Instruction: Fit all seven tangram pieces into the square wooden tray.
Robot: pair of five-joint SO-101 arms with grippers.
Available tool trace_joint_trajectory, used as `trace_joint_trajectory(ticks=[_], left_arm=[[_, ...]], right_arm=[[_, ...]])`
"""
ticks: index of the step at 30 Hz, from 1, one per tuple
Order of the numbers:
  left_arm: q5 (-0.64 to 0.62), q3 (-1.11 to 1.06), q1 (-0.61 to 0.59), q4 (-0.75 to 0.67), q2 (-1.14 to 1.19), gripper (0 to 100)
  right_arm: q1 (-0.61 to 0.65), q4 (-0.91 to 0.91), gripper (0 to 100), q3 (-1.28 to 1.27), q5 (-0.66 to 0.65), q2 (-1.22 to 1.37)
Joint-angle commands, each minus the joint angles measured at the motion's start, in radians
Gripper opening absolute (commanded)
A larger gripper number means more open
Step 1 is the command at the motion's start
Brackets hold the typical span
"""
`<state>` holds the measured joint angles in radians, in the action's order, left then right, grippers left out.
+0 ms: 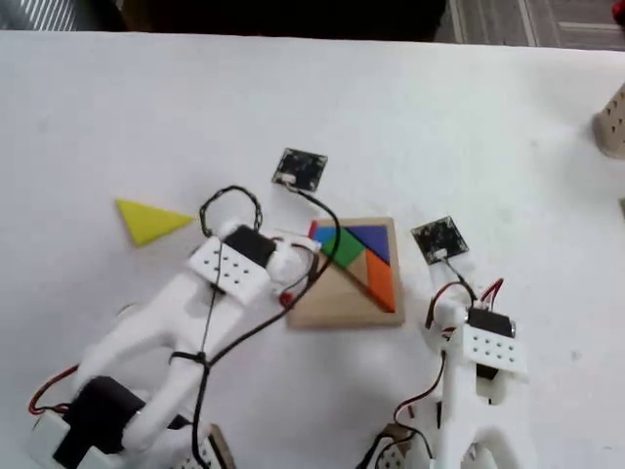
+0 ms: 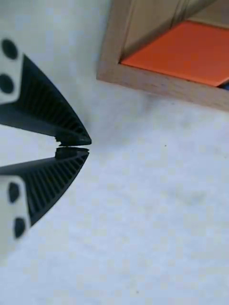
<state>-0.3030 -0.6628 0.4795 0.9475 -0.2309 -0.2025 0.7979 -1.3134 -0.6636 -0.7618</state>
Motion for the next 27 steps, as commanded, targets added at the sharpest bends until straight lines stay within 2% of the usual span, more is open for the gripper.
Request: trace_joint_trajectory(ticks=[1, 8, 12, 14, 17, 27], left_arm=[[-0.069, 0.006, 0.007, -0.029, -0.038, 2], [-0.072, 0.003, 0.012, -0.051, -0.028, 3], [-0.075, 0.006, 0.027, -0.049, 0.048, 15], [-0.120, 0.012, 0.045, -0.048, 0.093, 20], [-0.143, 0.015, 0.067, -0.049, 0.122, 25], [-0.143, 0.005, 0.064, -0.018, -0.058, 25]], right_arm=[[-0.007, 0.004, 2.0, 0.005, 0.000, -0.021], [-0.005, 0.004, 2.0, 0.005, 0.000, -0.021], [-0.005, 0.004, 2.0, 0.005, 0.000, -0.021], [-0.005, 0.004, 2.0, 0.005, 0.000, -0.021], [-0.005, 0.004, 2.0, 0.005, 0.000, -0.021], [-0.005, 0.004, 2.0, 0.005, -0.002, -0.021]])
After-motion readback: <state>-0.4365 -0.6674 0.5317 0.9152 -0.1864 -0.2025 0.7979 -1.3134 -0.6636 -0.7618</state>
